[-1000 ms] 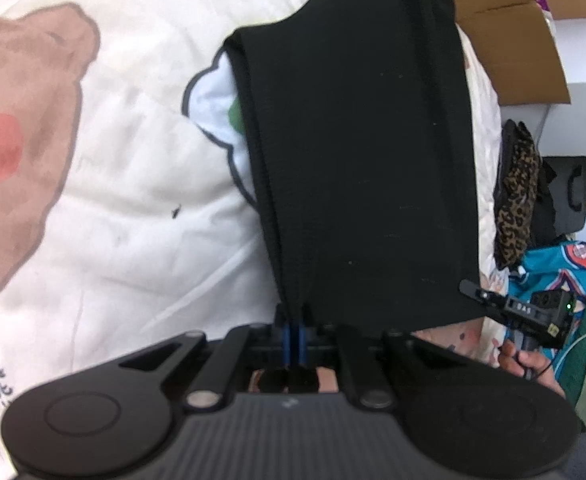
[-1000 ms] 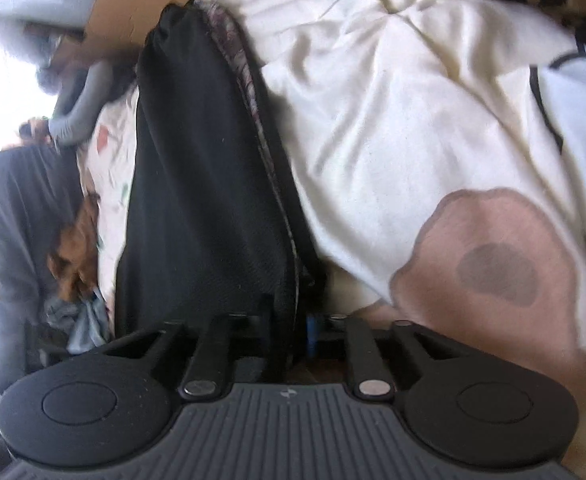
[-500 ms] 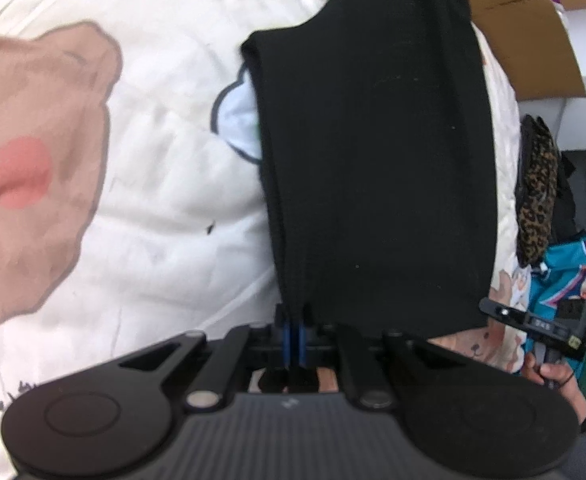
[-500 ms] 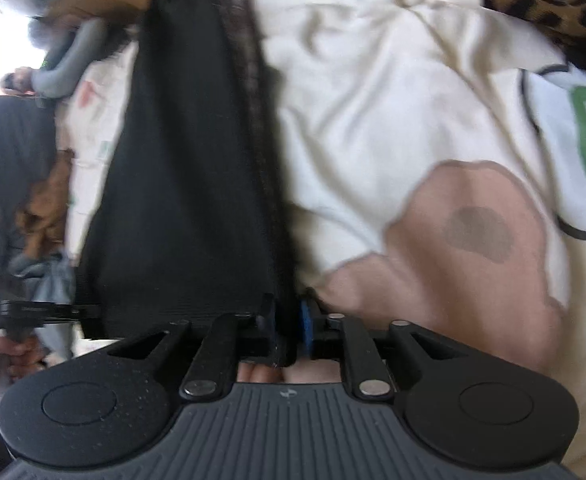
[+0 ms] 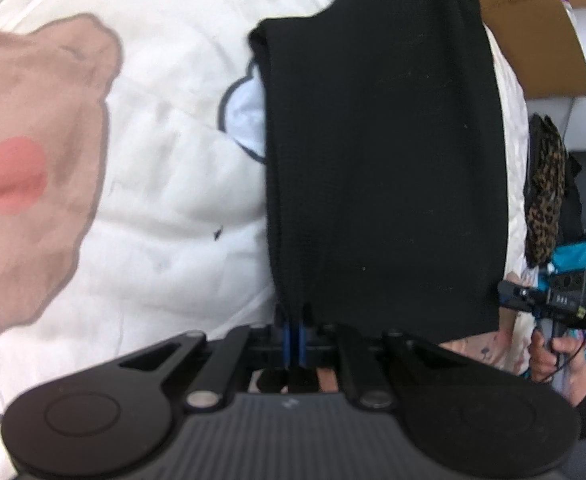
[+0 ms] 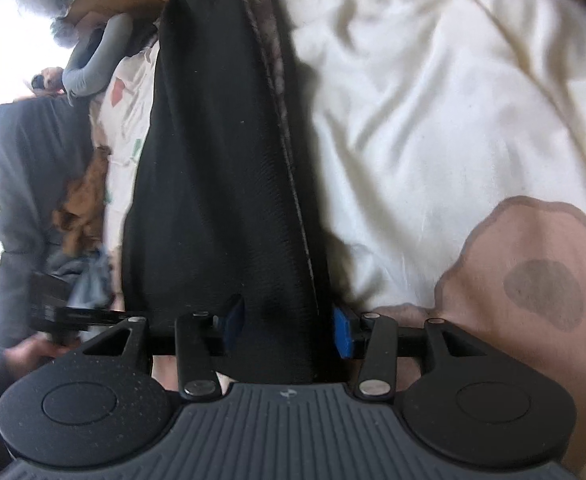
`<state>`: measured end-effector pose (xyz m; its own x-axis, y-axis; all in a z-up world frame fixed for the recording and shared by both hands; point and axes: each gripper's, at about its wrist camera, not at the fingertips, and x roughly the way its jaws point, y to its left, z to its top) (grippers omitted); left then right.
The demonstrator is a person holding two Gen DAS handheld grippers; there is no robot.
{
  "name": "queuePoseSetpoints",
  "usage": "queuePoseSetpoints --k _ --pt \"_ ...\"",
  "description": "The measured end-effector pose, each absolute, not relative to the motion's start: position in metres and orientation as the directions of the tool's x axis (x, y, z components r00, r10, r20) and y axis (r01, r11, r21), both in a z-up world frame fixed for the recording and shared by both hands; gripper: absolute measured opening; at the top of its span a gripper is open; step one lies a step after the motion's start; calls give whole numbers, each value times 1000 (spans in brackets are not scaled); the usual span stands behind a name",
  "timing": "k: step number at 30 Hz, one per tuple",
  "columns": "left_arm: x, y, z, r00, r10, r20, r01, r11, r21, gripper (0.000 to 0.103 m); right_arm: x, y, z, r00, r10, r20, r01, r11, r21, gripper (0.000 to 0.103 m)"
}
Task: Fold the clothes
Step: 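Hold the folded black shorts flat on the duvet with both grippers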
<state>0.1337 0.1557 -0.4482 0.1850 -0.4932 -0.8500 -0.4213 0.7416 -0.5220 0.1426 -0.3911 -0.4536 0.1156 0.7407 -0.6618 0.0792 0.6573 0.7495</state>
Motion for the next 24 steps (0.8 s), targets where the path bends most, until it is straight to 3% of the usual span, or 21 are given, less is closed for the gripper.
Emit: queuePoseSetpoints --k 2,4,5,7,18,24 --pt "134 154 -447 186 -495 -849 -422 740 -524 4 151 -397 -460 79 771 -632 106 624 774 46" --pt "135 152 -447 183 -494 -850 -421 742 -522 4 150 -391 -461 68 752 -655 83 650 755 31" --pt "136 151 -448 181 -494 -850 -421 743 -521 4 150 -388 -461 64 741 -668 69 665 744 18" --pt "138 149 -447 176 -494 -852 -418 746 -519 4 148 -385 -459 63 727 -683 51 682 730 6" --pt "137 141 -439 183 -573 -799 -462 667 -584 4 145 -396 -417 106 729 -677 -9 681 732 2" --pt "138 130 -445 176 -556 -812 -463 681 -567 4 141 -406 -435 100 715 -692 41 692 721 2"
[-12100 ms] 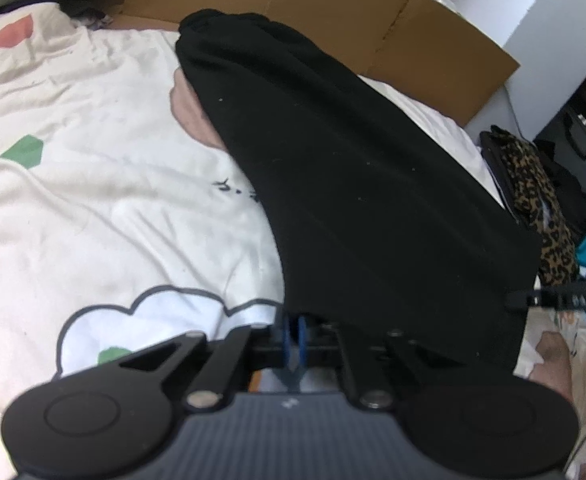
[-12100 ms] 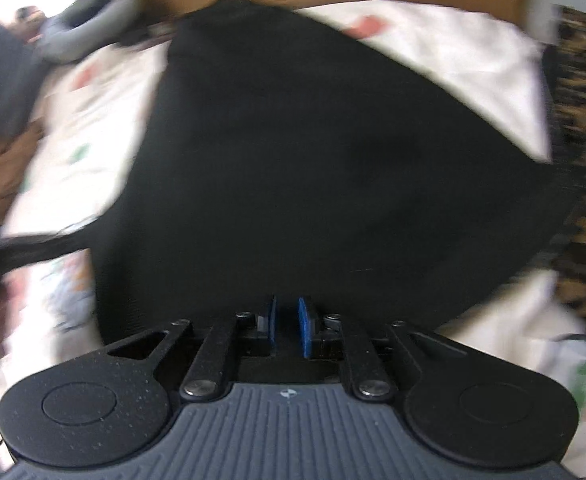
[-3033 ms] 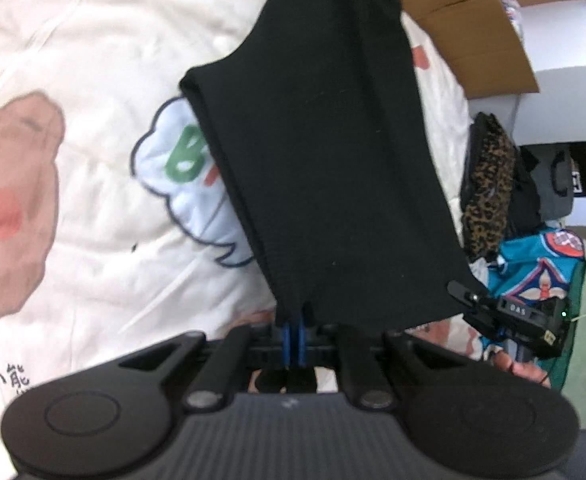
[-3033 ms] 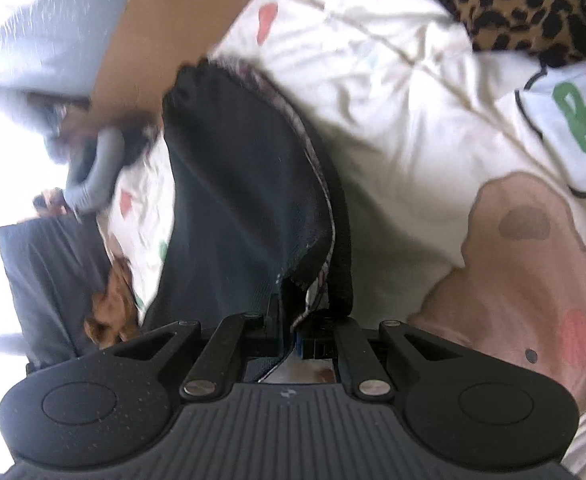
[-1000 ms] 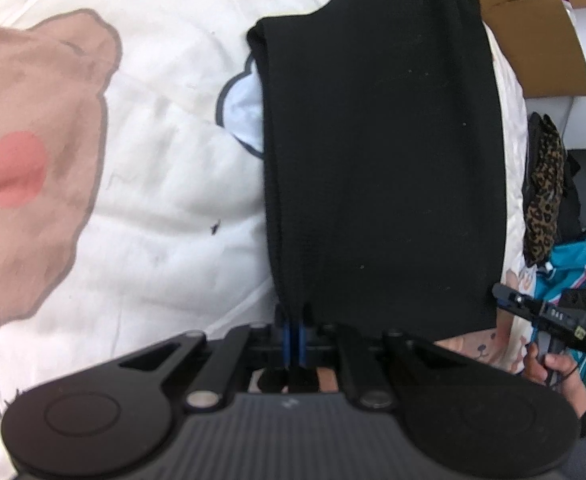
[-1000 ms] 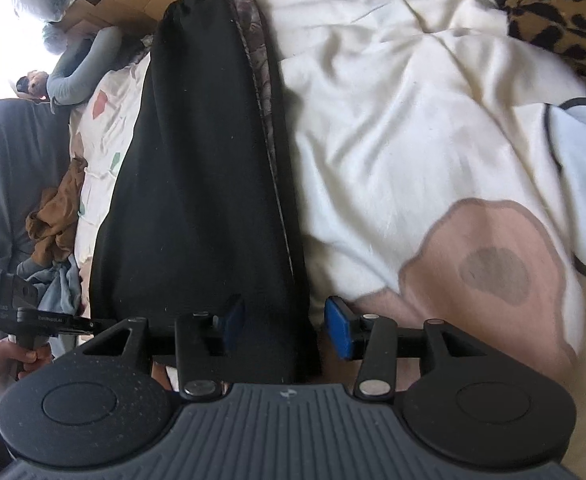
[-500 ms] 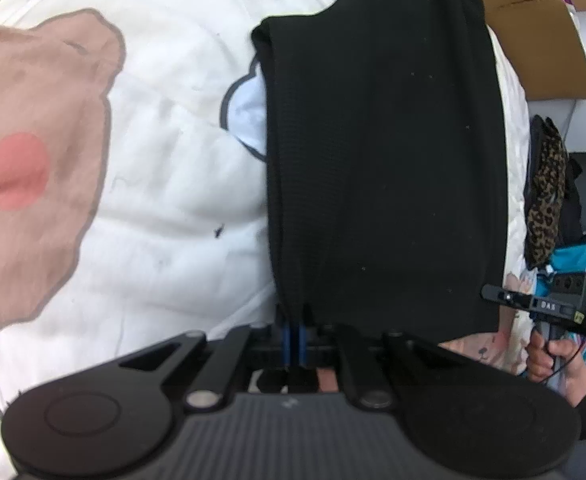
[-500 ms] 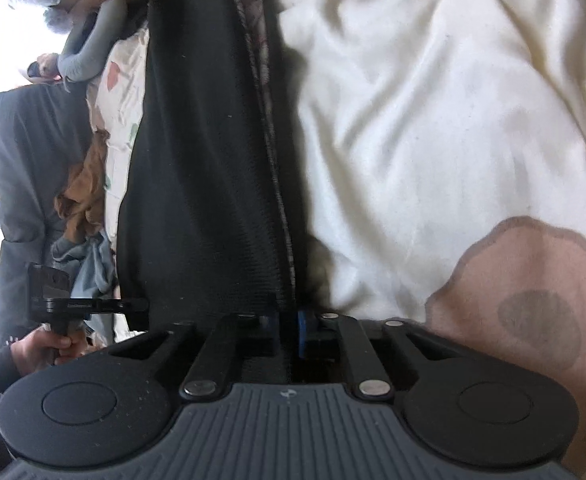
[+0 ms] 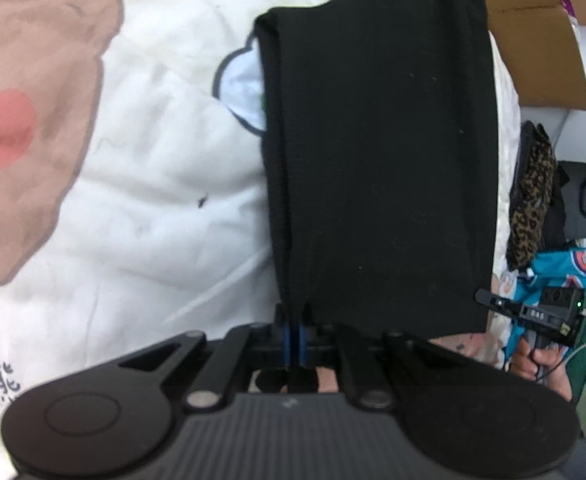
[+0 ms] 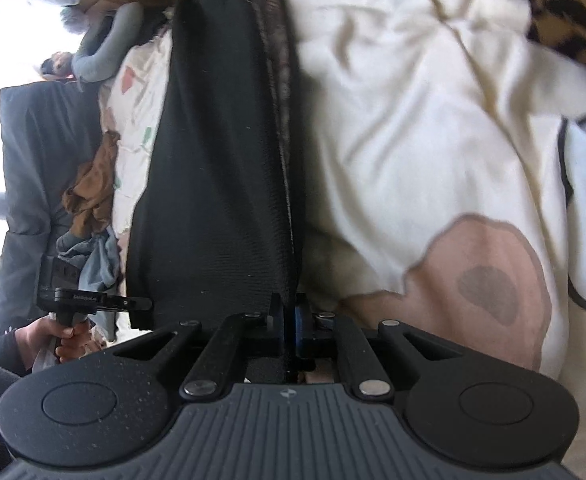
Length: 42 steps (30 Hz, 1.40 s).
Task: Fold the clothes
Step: 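Hold the folded black shorts flat on the duvet with both grippers, then open both grippers and release the black shorts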
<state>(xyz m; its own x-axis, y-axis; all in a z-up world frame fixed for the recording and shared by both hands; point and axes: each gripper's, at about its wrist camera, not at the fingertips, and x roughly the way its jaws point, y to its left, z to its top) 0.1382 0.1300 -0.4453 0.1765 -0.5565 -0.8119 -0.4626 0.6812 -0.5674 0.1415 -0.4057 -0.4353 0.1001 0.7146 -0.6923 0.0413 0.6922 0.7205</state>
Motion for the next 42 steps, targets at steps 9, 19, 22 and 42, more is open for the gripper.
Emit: queuePoseSetpoints --k 9,19,22,42 --pt "148 132 -423 130 -482 -866 -478 735 -481 26 141 -411 -415 226 646 -729 41 741 670 33" --pt "204 148 -353 186 -395 -900 -405 803 -437 39 165 -416 -371 395 569 -721 9 782 623 33" --pt "231 146 -335 224 -388 -894 -346 826 -445 39 171 -410 -368 405 561 -722 -7 792 611 33" --pt "416 131 -340 363 -331 -871 -47 927 -372 39 205 -372 -386 480 541 -691 -19 794 608 33"
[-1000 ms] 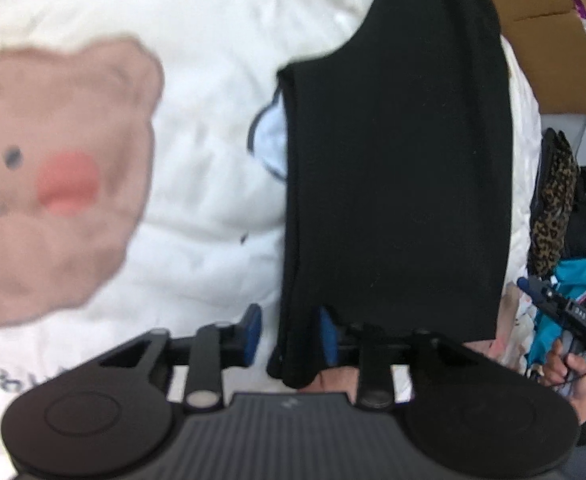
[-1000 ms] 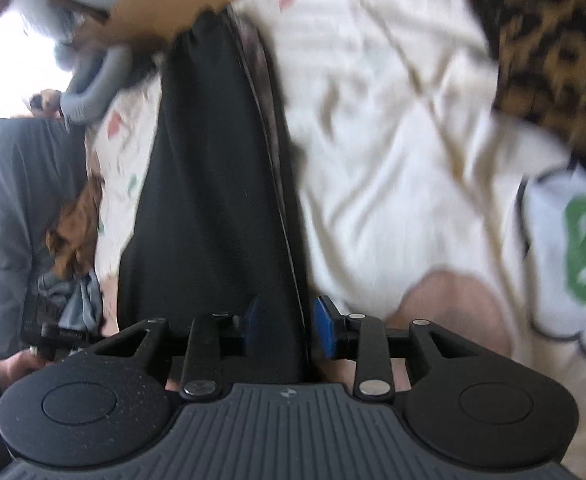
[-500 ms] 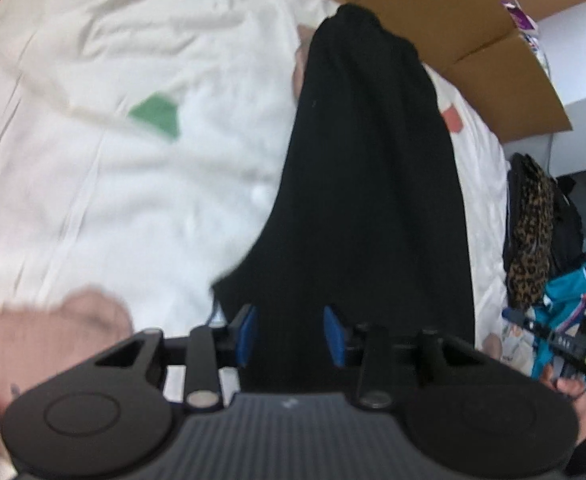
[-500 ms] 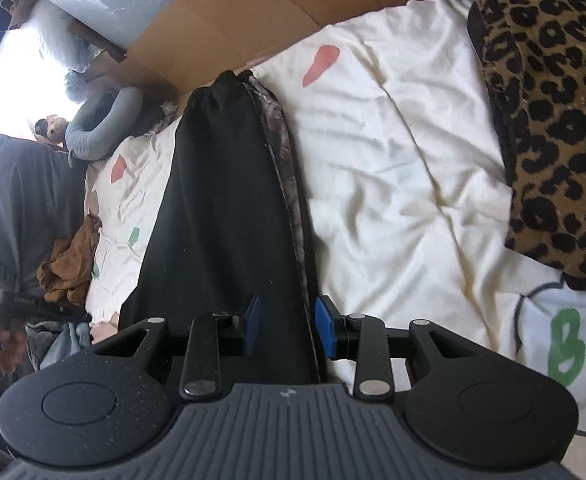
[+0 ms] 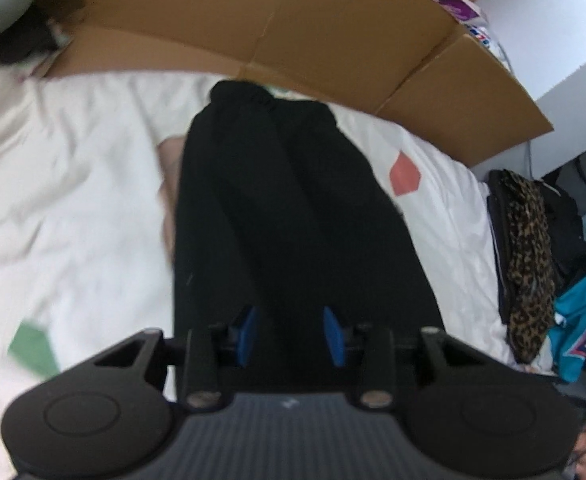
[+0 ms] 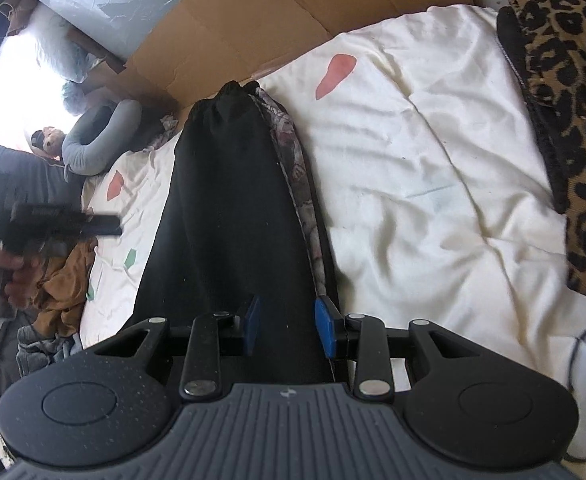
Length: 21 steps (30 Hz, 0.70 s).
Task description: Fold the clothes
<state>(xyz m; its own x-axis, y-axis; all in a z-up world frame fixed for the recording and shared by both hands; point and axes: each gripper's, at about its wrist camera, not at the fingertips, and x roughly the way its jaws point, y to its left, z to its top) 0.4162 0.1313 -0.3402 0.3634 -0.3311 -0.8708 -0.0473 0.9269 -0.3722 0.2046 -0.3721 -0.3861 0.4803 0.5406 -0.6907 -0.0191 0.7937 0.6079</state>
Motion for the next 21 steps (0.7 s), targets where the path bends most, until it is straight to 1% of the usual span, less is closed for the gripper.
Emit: queuePoseSetpoints --k 5,11,18,21 --pt "455 108 -350 372 -311 -875 -1 942 -336 39 226 -365 -394 488 559 -671 -42 782 622 32" --pt "487 92 -354 389 -282 -877 39 956 -290 39 263 -349 -408 476 564 -675 -66 788 612 32" --pt "502 95 -362 428 -264 -864 41 961 -273 39 295 -346 -422 466 602 -648 -30 743 668 32" --pt "503 101 -369 435 -276 -857 38 957 -289 39 303 -343 -425 457 600 -656 -34 749 662 32"
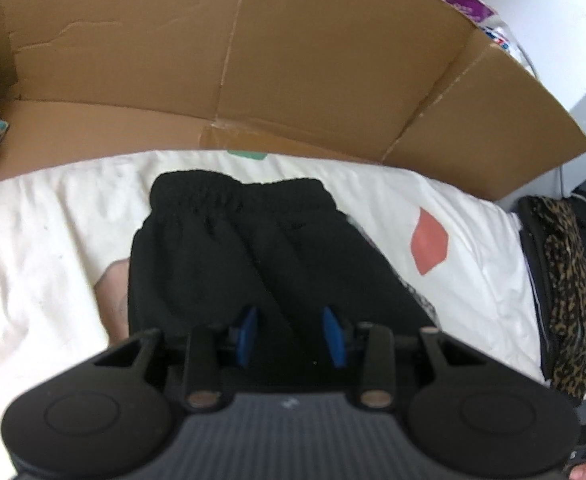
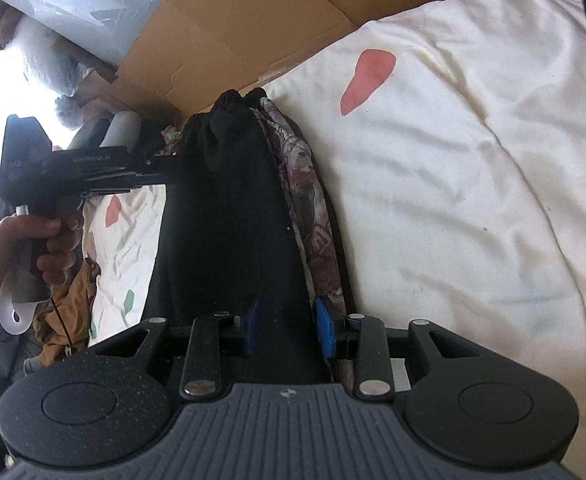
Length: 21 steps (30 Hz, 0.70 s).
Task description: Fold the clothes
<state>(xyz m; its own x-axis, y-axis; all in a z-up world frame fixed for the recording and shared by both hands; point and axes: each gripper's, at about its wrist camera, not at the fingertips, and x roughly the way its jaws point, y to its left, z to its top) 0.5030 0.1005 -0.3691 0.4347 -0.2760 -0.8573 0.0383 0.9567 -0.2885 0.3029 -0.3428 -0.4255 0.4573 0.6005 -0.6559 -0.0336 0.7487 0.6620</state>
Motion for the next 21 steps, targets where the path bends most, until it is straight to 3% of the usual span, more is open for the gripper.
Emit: queuePoseSetpoints --k 11,14,21 --pt "507 105 -374 461 -288 -839 98 957 -274 39 340 -333 -423 452 600 -660 -76 763 642 21" --pt "509 101 -372 466 -287 -837 112 957 -266 39 349 -329 -423 439 590 -678 -90 779 620 7" --pt "517 97 -374 468 -260 -845 117 966 -233 38 346 -329 -407 467 572 -675 -109 794 598 5"
